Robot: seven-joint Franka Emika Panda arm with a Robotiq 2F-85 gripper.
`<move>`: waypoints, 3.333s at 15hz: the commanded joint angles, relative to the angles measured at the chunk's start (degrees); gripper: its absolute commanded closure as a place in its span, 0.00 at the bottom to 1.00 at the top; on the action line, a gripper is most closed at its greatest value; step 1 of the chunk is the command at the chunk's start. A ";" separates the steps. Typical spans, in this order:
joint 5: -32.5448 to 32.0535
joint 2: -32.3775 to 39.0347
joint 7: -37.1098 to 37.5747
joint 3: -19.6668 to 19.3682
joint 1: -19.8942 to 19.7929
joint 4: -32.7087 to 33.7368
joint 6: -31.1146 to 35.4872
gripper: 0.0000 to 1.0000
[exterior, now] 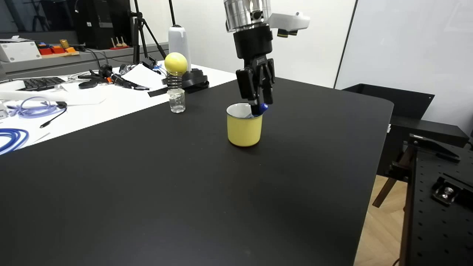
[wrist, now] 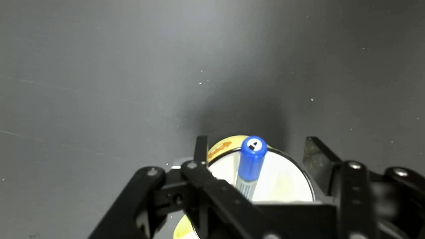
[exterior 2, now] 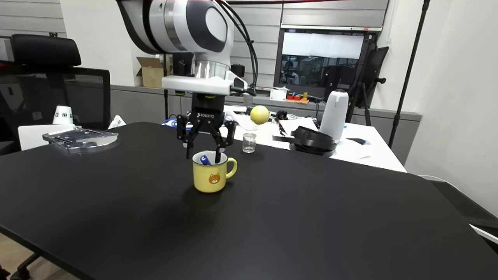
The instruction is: Remove the marker from the yellow mug
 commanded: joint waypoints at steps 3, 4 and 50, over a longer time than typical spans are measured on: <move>-0.16 1.42 1.09 -0.07 -0.26 2.44 -0.65 0.69; -0.10 1.46 0.99 -0.04 -0.29 2.53 -0.67 0.75; 14.49 2.99 -0.81 -2.89 -8.76 1.30 0.18 0.19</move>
